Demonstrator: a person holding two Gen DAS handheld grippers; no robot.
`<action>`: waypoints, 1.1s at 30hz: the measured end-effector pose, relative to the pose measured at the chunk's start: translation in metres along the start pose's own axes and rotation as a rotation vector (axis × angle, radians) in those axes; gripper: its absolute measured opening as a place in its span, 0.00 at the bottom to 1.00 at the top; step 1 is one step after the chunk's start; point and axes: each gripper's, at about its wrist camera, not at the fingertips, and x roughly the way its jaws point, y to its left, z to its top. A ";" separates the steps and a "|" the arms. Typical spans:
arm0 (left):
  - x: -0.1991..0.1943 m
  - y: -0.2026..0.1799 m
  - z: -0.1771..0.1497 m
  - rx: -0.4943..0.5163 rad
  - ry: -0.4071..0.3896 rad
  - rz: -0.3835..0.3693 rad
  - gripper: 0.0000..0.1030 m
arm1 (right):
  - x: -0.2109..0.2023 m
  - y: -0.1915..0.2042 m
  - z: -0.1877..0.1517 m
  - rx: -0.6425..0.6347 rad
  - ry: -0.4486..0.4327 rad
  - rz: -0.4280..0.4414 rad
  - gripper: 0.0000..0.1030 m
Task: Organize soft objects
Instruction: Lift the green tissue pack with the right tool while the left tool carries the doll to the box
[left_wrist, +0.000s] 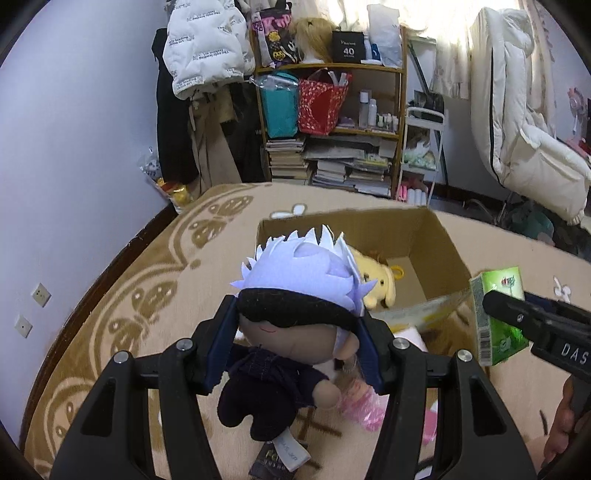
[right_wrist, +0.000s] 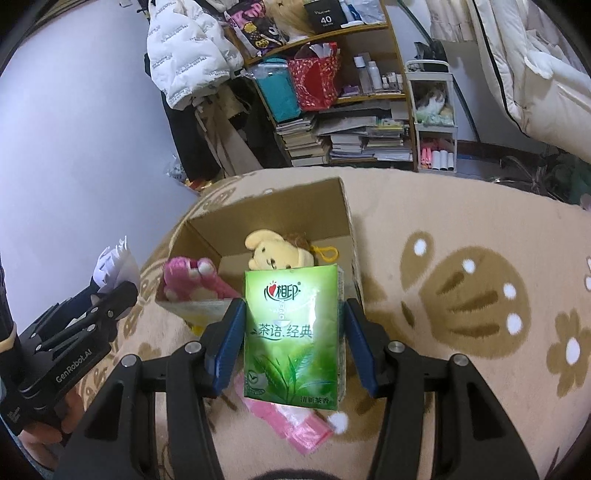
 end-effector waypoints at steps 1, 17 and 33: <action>0.001 0.000 0.005 -0.004 -0.006 -0.002 0.56 | 0.002 0.002 0.005 0.001 -0.004 0.003 0.55; 0.021 -0.011 0.055 0.018 -0.071 -0.038 0.56 | 0.013 0.005 0.052 -0.027 -0.063 0.024 0.56; 0.083 -0.010 0.039 -0.005 0.069 -0.055 0.58 | 0.065 -0.004 0.050 0.034 0.032 0.038 0.57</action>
